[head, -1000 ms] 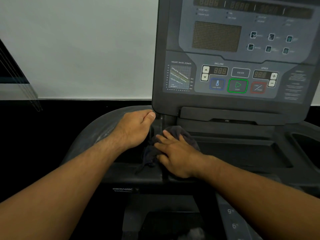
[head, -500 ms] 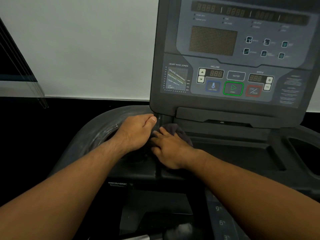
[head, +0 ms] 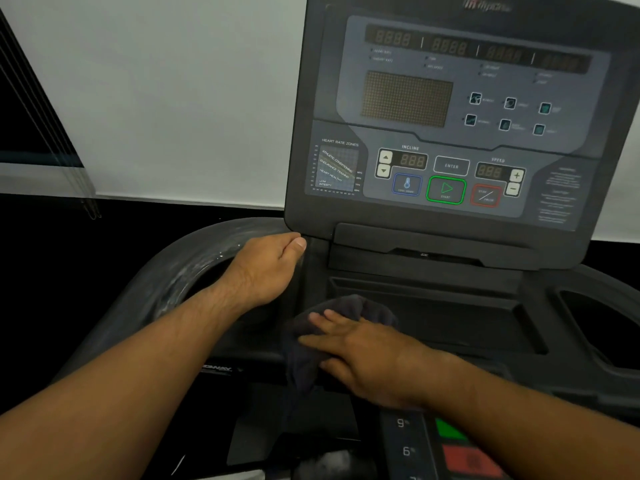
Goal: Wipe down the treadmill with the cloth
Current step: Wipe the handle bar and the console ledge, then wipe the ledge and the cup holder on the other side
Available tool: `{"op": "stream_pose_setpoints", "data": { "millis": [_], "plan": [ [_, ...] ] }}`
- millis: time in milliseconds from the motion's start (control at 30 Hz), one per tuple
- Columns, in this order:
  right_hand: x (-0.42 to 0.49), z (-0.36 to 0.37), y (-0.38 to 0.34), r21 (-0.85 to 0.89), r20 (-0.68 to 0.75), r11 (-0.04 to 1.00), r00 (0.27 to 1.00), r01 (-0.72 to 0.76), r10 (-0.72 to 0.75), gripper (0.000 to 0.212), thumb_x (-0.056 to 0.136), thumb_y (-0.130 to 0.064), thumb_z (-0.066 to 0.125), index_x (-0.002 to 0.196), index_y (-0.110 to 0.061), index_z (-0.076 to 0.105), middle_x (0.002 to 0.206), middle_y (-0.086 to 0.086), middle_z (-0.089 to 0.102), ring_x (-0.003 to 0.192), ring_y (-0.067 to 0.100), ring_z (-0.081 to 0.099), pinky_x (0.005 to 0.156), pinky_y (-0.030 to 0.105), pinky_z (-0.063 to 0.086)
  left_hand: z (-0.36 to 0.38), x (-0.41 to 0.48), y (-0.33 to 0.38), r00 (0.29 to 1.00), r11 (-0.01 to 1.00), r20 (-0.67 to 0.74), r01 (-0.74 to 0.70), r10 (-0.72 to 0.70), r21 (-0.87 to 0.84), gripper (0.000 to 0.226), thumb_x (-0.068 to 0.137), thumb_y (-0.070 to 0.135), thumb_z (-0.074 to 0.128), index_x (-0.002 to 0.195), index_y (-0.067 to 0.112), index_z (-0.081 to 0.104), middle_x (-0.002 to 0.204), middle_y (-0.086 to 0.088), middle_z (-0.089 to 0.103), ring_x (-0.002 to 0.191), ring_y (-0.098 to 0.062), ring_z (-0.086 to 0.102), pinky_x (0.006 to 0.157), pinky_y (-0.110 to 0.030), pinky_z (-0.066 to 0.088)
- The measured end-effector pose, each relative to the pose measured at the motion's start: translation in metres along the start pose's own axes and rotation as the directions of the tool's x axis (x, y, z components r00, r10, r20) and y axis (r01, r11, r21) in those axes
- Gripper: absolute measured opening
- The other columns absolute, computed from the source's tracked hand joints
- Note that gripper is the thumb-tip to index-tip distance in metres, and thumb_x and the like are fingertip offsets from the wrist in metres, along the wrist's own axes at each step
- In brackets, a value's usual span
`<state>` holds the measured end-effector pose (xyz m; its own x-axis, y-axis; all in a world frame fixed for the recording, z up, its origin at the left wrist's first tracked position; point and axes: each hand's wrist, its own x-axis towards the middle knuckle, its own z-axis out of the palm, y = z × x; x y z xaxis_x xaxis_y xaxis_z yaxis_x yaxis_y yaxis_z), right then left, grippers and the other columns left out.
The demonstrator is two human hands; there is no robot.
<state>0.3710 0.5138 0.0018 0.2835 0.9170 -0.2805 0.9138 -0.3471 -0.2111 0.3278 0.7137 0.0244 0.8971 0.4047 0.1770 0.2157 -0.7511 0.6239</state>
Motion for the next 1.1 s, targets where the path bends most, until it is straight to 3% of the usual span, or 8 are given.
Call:
{"op": "stream_pose_setpoints", "data": {
  "millis": [133,300,500,567,700,867,967,1100],
  "plan": [
    [-0.016,-0.010,0.026,-0.046,0.037,0.981,0.981,-0.186,0.188,0.046,0.103,-0.038,0.030,0.148,-0.031,0.035,0.160,0.002,0.023,0.144,0.022,0.027,0.118,0.034,0.021,-0.005,-0.004,-0.005,1.000,1.000,-0.013,0.009,-0.009,0.000,0.039,0.103,0.035,0.036,0.084,0.013,0.061,0.083,-0.006,0.068,0.081,-0.021,0.060,0.069,-0.034,0.043],
    [-0.009,-0.002,0.021,-0.018,0.077,0.982,0.979,-0.190,0.191,0.050,0.103,-0.039,0.026,0.150,-0.026,0.030,0.162,0.005,0.013,0.149,0.024,0.014,0.119,0.033,0.007,-0.008,-0.011,-0.004,0.999,1.000,-0.028,0.019,-0.018,0.005,0.038,0.103,0.035,0.037,0.095,0.012,0.066,0.091,-0.001,0.069,0.085,-0.016,0.059,0.073,-0.026,0.043],
    [0.009,0.003,-0.008,-0.064,0.059,0.998,0.998,-0.004,0.008,0.058,0.104,-0.039,0.029,0.155,-0.024,0.008,0.162,-0.002,-0.012,0.148,0.014,-0.014,0.119,0.040,-0.005,-0.017,-0.013,0.005,0.997,0.999,-0.071,0.032,-0.035,-0.043,0.036,0.103,0.031,0.040,0.106,0.009,0.068,0.094,-0.004,0.068,0.089,-0.014,0.057,0.088,-0.037,0.046],
    [0.031,0.000,-0.019,-0.038,0.010,0.999,1.000,-0.024,0.025,0.057,0.104,-0.040,0.026,0.155,-0.020,0.010,0.163,0.001,-0.008,0.148,0.016,-0.014,0.118,0.043,-0.003,-0.021,-0.016,0.006,0.996,0.998,-0.082,0.041,-0.045,-0.055,0.032,0.103,0.030,0.042,0.106,0.013,0.069,0.095,0.000,0.064,0.092,-0.012,0.055,0.092,-0.037,0.044],
    [0.079,-0.004,-0.018,-0.114,-0.062,0.981,0.986,-0.159,0.152,0.057,0.105,-0.036,0.021,0.154,-0.009,0.009,0.163,0.011,0.000,0.149,0.025,-0.006,0.118,0.051,0.005,-0.027,-0.022,-0.005,0.993,0.997,-0.099,0.066,-0.068,-0.028,0.034,0.103,0.030,0.043,0.123,0.015,0.066,0.124,-0.003,0.067,0.119,-0.020,0.057,0.096,-0.024,0.037],
    [0.118,-0.011,-0.004,-0.040,-0.122,0.960,0.955,-0.275,0.269,0.063,0.103,-0.043,0.018,0.155,-0.010,0.005,0.163,0.011,-0.002,0.149,0.024,-0.007,0.118,0.043,-0.003,-0.028,-0.029,-0.023,0.993,0.997,-0.090,0.073,-0.069,0.037,0.037,0.101,0.030,0.045,0.133,0.018,0.060,0.135,-0.001,0.061,0.127,-0.016,0.053,0.103,-0.023,0.034],
    [0.135,-0.010,-0.009,0.016,-0.171,0.942,0.928,-0.334,0.332,0.070,0.100,-0.050,0.017,0.155,-0.010,-0.001,0.162,0.015,-0.004,0.149,0.025,-0.010,0.118,0.043,-0.006,-0.025,-0.032,-0.024,0.996,0.997,-0.072,0.056,-0.052,0.057,0.036,0.101,0.027,0.045,0.133,0.018,0.060,0.132,-0.001,0.063,0.123,-0.015,0.055,0.094,-0.017,0.032],
    [0.114,-0.011,-0.012,0.177,-0.248,0.972,0.949,-0.155,0.196,0.070,0.099,-0.049,0.030,0.155,-0.020,0.000,0.164,0.005,-0.002,0.149,0.020,-0.011,0.119,0.050,-0.006,-0.014,-0.034,-0.016,0.999,0.996,-0.040,-0.001,-0.002,-0.090,0.029,0.100,0.023,0.047,0.121,0.022,0.067,0.117,0.004,0.069,0.109,-0.010,0.060,0.089,-0.019,0.039]
  ]
}}
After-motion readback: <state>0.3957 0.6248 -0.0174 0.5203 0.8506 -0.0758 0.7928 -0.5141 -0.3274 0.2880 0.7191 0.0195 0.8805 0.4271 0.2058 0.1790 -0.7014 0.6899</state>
